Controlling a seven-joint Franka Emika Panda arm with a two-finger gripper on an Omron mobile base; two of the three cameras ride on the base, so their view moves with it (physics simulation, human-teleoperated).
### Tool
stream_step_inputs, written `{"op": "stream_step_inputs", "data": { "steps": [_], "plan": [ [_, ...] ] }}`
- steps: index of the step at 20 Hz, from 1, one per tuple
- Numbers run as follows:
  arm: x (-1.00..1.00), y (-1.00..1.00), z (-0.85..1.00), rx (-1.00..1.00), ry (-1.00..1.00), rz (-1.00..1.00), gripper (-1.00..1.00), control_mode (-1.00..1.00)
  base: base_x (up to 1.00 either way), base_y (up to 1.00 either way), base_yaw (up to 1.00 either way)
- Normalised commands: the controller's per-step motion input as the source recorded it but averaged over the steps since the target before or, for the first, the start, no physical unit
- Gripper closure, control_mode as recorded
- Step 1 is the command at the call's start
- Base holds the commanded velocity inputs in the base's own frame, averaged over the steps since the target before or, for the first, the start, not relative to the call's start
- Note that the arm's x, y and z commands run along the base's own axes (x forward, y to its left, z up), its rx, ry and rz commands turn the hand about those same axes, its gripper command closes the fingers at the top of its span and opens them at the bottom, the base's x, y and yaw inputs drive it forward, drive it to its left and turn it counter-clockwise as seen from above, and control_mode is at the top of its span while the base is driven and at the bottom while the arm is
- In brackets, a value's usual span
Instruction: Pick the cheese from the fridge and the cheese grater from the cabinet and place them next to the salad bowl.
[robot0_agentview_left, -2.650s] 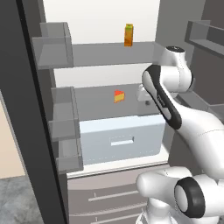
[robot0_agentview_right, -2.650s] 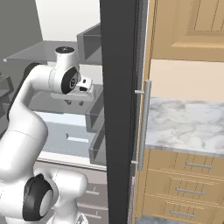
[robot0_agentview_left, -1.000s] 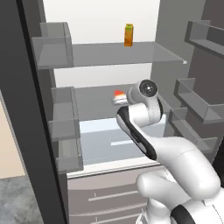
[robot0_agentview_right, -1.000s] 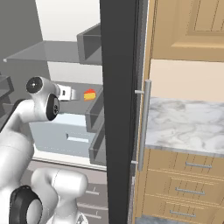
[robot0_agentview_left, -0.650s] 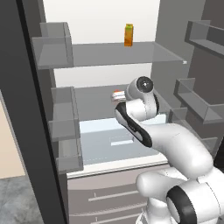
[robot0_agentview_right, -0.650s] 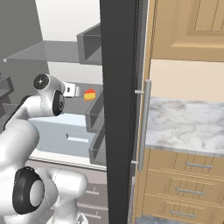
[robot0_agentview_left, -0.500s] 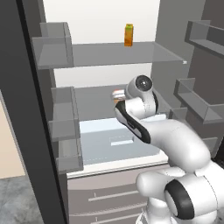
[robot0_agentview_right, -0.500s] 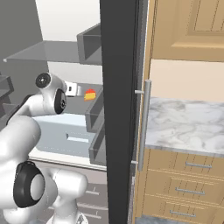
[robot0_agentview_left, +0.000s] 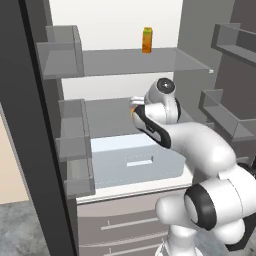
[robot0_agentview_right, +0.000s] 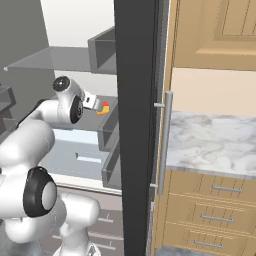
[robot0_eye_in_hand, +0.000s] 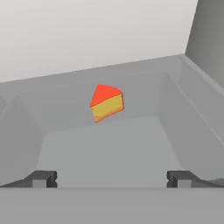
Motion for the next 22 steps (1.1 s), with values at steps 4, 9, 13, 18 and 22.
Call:
{"op": "stream_step_inputs", "data": {
  "steps": [4, 9, 13, 18, 22],
  "plan": [
    [0.15, 0.11, -0.24, 0.07, 0.01, -0.03, -1.0, -1.0, 0.0, 0.0, 0.0],
    [0.17, 0.04, -0.22, 0.0, -0.05, 0.0, -1.0, -1.0, 0.0, 0.0, 0.0],
    [0.19, 0.0, -0.03, 0.0, -0.01, 0.0, -1.0, -1.0, 0.0, 0.0, 0.0],
    [0.11, 0.02, 0.0, 0.0, 0.0, 0.0, -1.0, -1.0, 0.0, 0.0, 0.0],
    [0.14, 0.01, 0.02, 0.0, 0.0, 0.0, -1.0, -1.0, 0.0, 0.0, 0.0]
  ]
}}
